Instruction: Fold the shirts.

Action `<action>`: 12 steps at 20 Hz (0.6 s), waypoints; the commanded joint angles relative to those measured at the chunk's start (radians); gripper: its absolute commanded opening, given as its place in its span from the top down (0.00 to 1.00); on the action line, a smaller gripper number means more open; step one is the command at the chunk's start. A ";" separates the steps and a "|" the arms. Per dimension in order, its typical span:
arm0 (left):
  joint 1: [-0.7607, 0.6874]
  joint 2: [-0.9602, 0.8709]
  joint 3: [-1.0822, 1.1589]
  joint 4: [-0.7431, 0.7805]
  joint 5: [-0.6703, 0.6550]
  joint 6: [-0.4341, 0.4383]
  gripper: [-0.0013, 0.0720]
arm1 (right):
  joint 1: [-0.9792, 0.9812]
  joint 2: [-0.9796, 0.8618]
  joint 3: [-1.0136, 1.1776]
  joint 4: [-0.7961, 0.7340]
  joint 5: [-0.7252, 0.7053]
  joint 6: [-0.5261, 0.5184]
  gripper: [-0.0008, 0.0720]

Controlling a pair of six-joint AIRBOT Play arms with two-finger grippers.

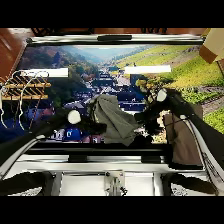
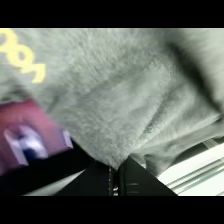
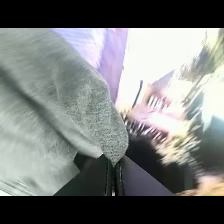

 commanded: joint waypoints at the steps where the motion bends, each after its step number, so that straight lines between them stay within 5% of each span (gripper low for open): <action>1: 0.094 0.130 0.146 0.227 -0.158 0.018 0.94 | 0.000 0.178 0.111 -0.097 -0.003 -0.080 0.90; 7: 0.175 0.381 0.597 0.381 -0.185 0.021 0.94 | 0.000 0.489 0.414 -0.164 -0.183 -0.097 0.90; 12: 0.175 0.529 0.866 0.462 -0.175 -0.002 0.94 | 0.000 0.660 0.497 -0.182 -0.268 0.002 0.90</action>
